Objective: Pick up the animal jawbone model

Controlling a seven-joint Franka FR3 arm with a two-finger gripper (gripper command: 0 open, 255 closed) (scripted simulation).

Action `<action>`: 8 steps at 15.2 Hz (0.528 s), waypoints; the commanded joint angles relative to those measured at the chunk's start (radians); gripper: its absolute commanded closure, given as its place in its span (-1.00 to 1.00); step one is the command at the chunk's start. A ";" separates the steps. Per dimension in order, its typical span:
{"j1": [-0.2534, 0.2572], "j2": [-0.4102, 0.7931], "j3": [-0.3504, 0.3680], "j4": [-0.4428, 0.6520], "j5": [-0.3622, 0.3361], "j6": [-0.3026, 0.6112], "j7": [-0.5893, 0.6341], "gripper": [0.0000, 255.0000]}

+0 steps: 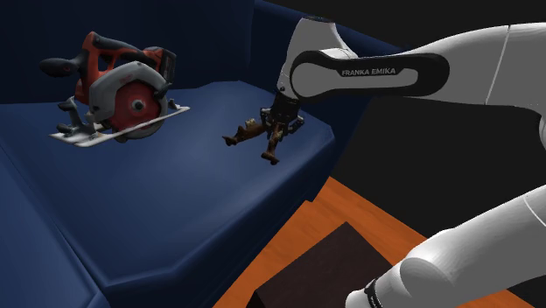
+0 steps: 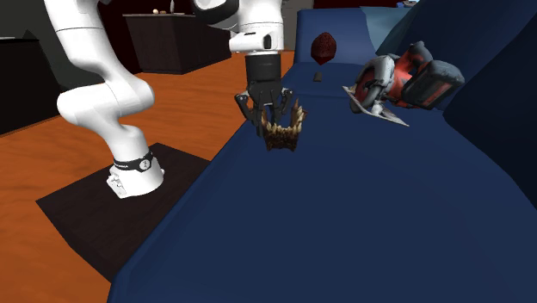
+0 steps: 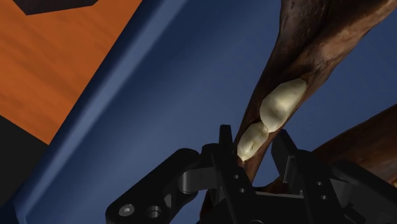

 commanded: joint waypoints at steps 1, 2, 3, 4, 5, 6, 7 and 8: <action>0.000 -0.007 -0.002 0.020 0.003 -0.025 -0.005 1.00; 0.000 -0.009 -0.002 0.030 0.004 -0.039 -0.007 1.00; 0.000 -0.012 -0.003 0.041 0.006 -0.052 -0.009 1.00; 0.000 -0.014 -0.004 0.052 0.007 -0.065 -0.011 1.00; 0.000 -0.016 -0.004 0.064 0.008 -0.079 -0.012 1.00; 0.000 -0.018 -0.005 0.076 0.009 -0.092 -0.014 1.00; -0.001 -0.020 -0.006 0.087 0.009 -0.105 -0.016 1.00; -0.001 -0.021 -0.006 0.099 0.010 -0.119 -0.017 1.00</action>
